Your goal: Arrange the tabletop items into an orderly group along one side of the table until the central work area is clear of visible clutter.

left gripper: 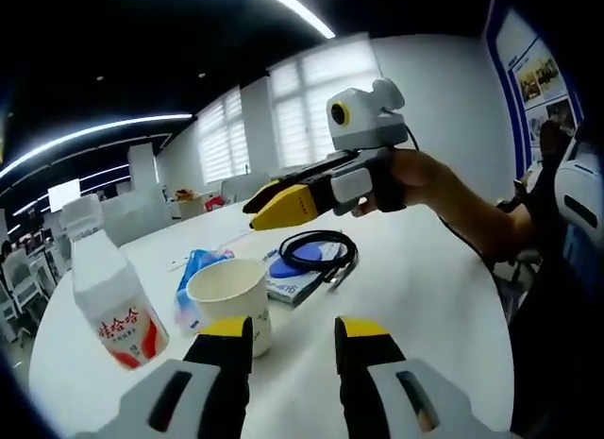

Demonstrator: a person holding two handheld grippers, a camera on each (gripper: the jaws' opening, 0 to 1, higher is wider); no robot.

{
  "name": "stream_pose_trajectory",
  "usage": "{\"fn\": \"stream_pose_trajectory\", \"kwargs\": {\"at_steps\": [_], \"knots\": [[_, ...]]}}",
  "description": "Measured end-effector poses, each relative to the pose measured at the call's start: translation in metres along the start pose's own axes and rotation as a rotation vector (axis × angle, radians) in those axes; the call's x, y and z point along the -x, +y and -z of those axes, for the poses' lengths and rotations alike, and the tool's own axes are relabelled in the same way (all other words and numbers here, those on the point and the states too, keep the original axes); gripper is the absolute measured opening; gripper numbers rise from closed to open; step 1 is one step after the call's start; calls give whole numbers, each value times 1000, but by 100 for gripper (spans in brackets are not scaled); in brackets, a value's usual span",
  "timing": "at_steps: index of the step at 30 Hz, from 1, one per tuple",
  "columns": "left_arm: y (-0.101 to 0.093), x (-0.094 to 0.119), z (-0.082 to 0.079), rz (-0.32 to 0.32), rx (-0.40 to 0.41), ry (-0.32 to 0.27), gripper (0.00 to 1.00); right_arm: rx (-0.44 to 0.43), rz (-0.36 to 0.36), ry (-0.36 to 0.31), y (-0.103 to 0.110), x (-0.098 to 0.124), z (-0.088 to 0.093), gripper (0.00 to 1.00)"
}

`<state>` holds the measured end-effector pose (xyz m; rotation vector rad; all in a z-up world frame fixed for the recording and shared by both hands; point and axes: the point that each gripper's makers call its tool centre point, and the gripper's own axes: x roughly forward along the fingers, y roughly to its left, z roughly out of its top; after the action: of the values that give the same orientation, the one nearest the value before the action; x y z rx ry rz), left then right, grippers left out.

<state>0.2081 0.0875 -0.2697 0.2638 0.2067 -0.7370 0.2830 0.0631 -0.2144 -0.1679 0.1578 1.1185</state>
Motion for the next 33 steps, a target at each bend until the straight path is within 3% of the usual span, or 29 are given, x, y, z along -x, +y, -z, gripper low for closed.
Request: {"fn": "stream_pose_trajectory", "kwargs": {"at_steps": [14, 33], "knots": [[-19, -9, -25, 44, -45, -45, 36, 7, 35, -28, -3, 30, -4, 32], [-30, -28, -37, 84, -49, -58, 39, 11, 86, -38, -19, 51, -3, 38]]}}
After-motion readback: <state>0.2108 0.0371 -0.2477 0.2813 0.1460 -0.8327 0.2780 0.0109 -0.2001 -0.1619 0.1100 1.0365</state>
